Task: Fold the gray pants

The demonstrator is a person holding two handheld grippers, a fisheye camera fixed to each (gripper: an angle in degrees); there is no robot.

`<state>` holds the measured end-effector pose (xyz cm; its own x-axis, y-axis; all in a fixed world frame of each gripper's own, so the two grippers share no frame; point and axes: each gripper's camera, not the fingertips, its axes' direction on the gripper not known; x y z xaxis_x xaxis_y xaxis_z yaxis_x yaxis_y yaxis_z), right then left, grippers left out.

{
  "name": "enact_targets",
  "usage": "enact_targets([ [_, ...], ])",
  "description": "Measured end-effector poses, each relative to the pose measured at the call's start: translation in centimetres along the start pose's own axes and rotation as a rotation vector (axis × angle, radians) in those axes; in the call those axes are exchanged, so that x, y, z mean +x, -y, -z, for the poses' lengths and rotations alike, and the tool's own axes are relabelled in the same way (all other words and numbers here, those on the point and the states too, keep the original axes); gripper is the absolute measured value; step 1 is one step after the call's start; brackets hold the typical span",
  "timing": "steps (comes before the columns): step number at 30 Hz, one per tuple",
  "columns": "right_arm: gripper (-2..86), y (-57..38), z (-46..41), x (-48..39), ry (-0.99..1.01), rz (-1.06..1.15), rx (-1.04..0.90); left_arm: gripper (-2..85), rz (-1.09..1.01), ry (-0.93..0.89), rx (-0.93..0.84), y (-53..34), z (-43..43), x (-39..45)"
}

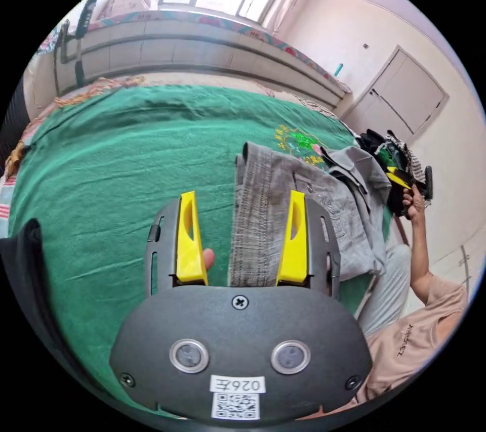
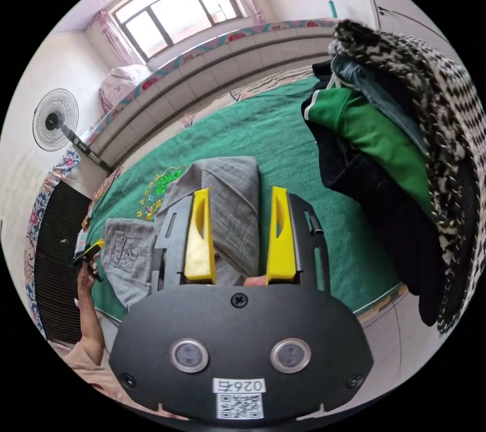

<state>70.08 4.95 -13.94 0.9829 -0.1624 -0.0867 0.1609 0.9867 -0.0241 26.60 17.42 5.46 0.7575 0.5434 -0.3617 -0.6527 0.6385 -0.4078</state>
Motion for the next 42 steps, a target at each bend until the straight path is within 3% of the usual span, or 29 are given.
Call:
enact_targets([
  [2, 16.3, 2.3, -2.2, -1.0, 0.043, 0.016, -0.064, 23.0, -0.044, 0.139, -0.010, 0.3, -0.3, 0.3],
  [5, 18.1, 6.0, -6.7, -3.0, 0.101, 0.018, -0.172, 17.9, -0.112, 0.202, -0.062, 0.8, -1.1, -0.3],
  [7, 16.3, 8.1, -10.3, -6.1, 0.085, 0.050, -0.274, 16.0, -0.116, 0.151, -0.073, 0.9, -1.2, -1.6],
  [8, 15.4, 8.6, -10.3, -7.3, 0.011, 0.075, -0.279, 13.1, -0.105, 0.041, -0.075, 1.0, -1.2, -2.8],
  [9, 8.4, 9.3, -10.0, -10.3, -0.154, 0.132, -0.284, 8.9, -0.053, -0.050, -0.064, 0.9, -1.1, -4.3],
  [10, 3.9, 9.6, -9.3, -13.6, -0.282, 0.199, -0.249, 8.4, -0.042, -0.077, -0.061, 0.9, -1.1, -5.0],
  [12, 1.5, 10.1, -7.7, -18.1, -0.327, 0.258, -0.204, 6.9, -0.008, -0.171, -0.030, 1.0, -0.2, -7.2],
  [15, 0.3, 10.9, -0.9, -24.4, -0.162, 0.300, -0.001, 6.1, -0.034, -0.187, 0.083, 1.0, 2.9, -7.7],
  [20, -0.1, 10.9, 10.3, -28.5, 0.191, 0.291, 0.327, 5.7, -0.138, 0.187, 0.347, -0.4, 12.8, -5.7],
  [23, 0.0, 12.4, 10.8, -28.1, 0.168, 0.201, 0.281, 6.1, -0.022, 0.358, 0.436, -2.2, 16.5, -8.5],
  [27, 1.3, 15.7, 4.7, -23.5, 0.269, -0.033, 0.027, 7.5, 0.303, 0.266, 0.263, -4.3, 14.8, -18.3],
  [31, 1.8, 14.8, 7.4, -21.8, 0.202, -0.203, 0.168, 5.8, 0.470, 0.360, 0.328, -6.6, 14.9, -21.3],
  [34, 2.5, 13.3, 9.6, -26.3, 0.205, -0.124, 0.265, 1.2, 0.305, 0.376, 0.427, -5.8, 16.2, -18.2],
  [38, 4.6, 11.8, 7.3, -37.3, 0.245, 0.098, 0.246, 1.1, 0.069, 0.352, 0.287, -2.5, 11.4, -14.0],
  [42, 9.2, 8.7, 0.3, -54.0, 0.223, 0.428, 0.128, 10.3, -0.067, 0.248, 0.019, 0.7, 3.2, -11.2],
])
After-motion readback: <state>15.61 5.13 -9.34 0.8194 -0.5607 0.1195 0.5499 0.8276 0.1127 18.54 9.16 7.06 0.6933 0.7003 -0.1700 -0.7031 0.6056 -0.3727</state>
